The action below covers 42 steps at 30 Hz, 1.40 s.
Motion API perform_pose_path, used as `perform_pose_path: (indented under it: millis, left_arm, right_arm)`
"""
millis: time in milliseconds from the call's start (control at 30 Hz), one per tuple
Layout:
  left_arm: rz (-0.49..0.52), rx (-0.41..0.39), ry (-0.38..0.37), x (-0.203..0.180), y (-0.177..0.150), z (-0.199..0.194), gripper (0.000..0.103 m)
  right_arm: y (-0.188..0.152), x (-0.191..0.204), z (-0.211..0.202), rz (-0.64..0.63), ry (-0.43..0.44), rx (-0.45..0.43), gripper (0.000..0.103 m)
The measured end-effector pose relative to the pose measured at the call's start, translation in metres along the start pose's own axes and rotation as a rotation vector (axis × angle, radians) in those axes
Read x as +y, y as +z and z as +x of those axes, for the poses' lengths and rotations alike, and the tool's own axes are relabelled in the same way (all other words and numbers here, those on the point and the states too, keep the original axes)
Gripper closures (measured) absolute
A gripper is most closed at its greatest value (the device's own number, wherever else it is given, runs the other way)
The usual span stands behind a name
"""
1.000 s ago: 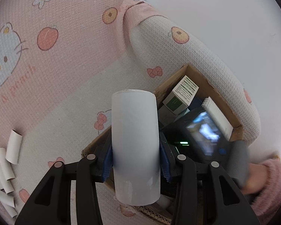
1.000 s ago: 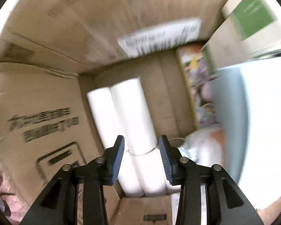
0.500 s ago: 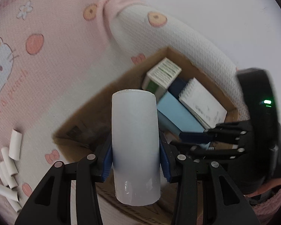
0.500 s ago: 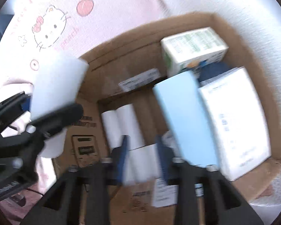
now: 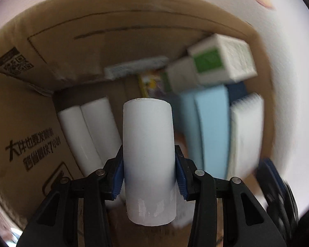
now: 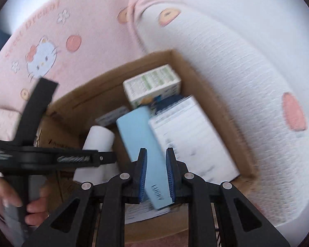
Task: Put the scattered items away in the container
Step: 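Lower the left tool's tube into the box beside the tubes and open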
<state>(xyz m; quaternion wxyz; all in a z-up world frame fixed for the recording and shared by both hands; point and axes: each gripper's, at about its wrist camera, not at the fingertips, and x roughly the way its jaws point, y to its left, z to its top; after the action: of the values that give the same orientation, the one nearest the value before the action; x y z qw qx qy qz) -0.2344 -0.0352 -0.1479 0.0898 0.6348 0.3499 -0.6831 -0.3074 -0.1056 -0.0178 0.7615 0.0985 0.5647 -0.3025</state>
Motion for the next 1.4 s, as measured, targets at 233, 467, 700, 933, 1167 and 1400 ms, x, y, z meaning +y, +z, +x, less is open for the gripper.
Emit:
perform_pose_path:
  millis: [233,467,700,933,1167,1400]
  left_arm:
    - [-0.142,-0.02,0.045,0.018,0.013,0.026,0.057]
    - [-0.236,-0.02,0.068,0.04,0.013,0.04,0.052]
    - [-0.13,-0.043,0.081,0.034,0.007,0.025,0.051]
    - [0.152,-0.192,0.082,0.016,-0.015,-0.026,0.083]
    - [0.402,-0.289,0.029,0.025,-0.04,-0.067,0.1]
    - [0.543,-0.306,-0.075,0.015,-0.018,-0.069,0.1]
  right_arm:
    - [0.013,0.011,0.019,-0.057,-0.044,-0.015,0.087]
    - [0.001,0.017,0.028,-0.112,-0.054,0.01,0.087]
    - [-0.002,0.025,0.03,-0.143,-0.042,0.035,0.087]
    - [-0.011,0.026,0.016,-0.149,0.038,0.055,0.077]
    - [-0.026,0.042,0.016,-0.191,0.113,0.113,0.073]
    - [-0.032,0.082,0.05,-0.249,0.161,0.224,0.073]
